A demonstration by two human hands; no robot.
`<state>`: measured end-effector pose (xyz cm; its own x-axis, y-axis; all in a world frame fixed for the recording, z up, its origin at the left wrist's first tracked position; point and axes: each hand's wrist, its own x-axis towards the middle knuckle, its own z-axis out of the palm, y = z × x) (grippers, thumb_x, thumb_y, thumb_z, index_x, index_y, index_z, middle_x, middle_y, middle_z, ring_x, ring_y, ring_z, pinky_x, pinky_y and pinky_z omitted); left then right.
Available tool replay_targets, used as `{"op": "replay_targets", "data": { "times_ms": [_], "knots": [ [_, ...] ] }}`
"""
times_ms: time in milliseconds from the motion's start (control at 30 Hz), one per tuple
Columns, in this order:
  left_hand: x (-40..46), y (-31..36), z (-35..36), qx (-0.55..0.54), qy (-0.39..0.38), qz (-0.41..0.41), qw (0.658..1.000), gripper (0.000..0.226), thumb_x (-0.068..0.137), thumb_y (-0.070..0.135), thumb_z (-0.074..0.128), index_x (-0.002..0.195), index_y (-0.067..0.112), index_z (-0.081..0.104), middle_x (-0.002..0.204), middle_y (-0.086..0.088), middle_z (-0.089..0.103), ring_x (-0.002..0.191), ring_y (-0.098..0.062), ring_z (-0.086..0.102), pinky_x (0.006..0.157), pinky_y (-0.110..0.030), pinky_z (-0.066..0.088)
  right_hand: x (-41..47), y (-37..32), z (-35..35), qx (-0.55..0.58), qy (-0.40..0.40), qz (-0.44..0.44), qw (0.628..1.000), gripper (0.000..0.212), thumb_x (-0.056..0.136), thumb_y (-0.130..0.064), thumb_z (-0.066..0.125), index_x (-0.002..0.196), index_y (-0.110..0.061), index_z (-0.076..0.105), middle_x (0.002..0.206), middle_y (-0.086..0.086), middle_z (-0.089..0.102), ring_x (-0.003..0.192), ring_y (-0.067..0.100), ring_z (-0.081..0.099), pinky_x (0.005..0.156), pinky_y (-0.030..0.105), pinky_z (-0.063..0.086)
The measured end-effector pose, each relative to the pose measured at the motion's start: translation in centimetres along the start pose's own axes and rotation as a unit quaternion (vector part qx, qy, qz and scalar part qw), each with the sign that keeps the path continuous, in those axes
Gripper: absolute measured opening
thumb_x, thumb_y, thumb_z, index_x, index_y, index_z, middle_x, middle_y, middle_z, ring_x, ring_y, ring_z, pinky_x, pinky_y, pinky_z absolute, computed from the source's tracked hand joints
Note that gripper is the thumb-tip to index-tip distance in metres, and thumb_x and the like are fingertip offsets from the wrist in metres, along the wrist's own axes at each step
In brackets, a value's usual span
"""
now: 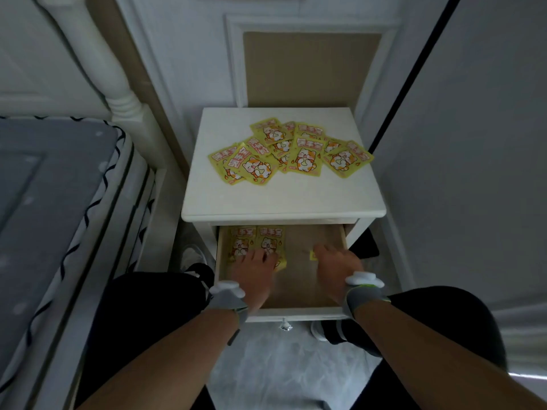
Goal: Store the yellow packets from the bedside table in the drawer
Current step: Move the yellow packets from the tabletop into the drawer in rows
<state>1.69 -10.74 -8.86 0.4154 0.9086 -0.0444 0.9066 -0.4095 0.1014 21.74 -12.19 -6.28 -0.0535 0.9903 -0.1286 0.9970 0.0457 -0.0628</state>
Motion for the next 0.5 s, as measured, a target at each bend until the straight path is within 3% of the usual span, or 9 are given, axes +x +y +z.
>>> {"op": "replay_targets", "data": {
  "times_ms": [67,133,367,433,500],
  "knots": [
    [0.7,0.1,0.5,-0.005,-0.017,0.011,1.000,0.035,0.079,0.010,0.063,0.113,0.019,0.065,0.101,-0.008,0.064,0.093,-0.029,0.062,0.076,-0.040,0.050,0.5,0.2,0.6,0.006,-0.010,-0.003,1.000,0.032,0.086,-0.013,0.048,0.117,-0.020,0.054,0.106,0.006,0.068,0.091,0.032,0.065,0.065,0.032,0.035],
    [1.5,0.1,1.1,-0.010,-0.035,0.021,0.999,0.041,0.084,0.009,0.057,0.124,0.021,0.057,0.115,-0.007,0.060,0.106,-0.028,0.057,0.086,-0.041,0.047,1.3,0.3,1.3,0.014,-0.021,-0.008,1.000,0.031,0.087,-0.014,0.048,0.118,-0.020,0.054,0.109,0.007,0.067,0.094,0.032,0.065,0.065,0.032,0.033],
    [6.3,0.9,5.3,-0.019,-0.064,0.043,0.997,0.046,0.090,0.010,0.048,0.133,0.024,0.049,0.128,-0.007,0.054,0.119,-0.030,0.048,0.093,-0.040,0.041,5.3,1.9,4.8,0.029,-0.060,0.004,0.998,0.033,0.085,-0.015,0.052,0.118,-0.017,0.057,0.109,0.009,0.069,0.094,0.033,0.068,0.068,0.033,0.044],
    [7.1,0.8,6.8,-0.024,-0.077,0.029,0.996,0.050,0.091,0.013,0.046,0.139,0.026,0.046,0.136,-0.005,0.052,0.125,-0.030,0.045,0.097,-0.041,0.038,6.2,2.3,5.8,0.030,-0.107,0.028,0.993,0.036,0.086,-0.017,0.052,0.121,-0.017,0.057,0.113,0.010,0.067,0.099,0.033,0.066,0.075,0.036,0.049],
    [6.9,0.6,8.4,-0.024,-0.114,0.041,0.992,0.053,0.096,0.027,0.041,0.149,0.025,0.035,0.150,-0.006,0.043,0.138,-0.032,0.034,0.107,-0.045,0.031,6.5,2.6,7.3,0.026,-0.204,0.066,0.976,0.038,0.089,-0.020,0.053,0.126,-0.015,0.055,0.123,0.013,0.062,0.108,0.034,0.062,0.087,0.042,0.052]
  ]
}}
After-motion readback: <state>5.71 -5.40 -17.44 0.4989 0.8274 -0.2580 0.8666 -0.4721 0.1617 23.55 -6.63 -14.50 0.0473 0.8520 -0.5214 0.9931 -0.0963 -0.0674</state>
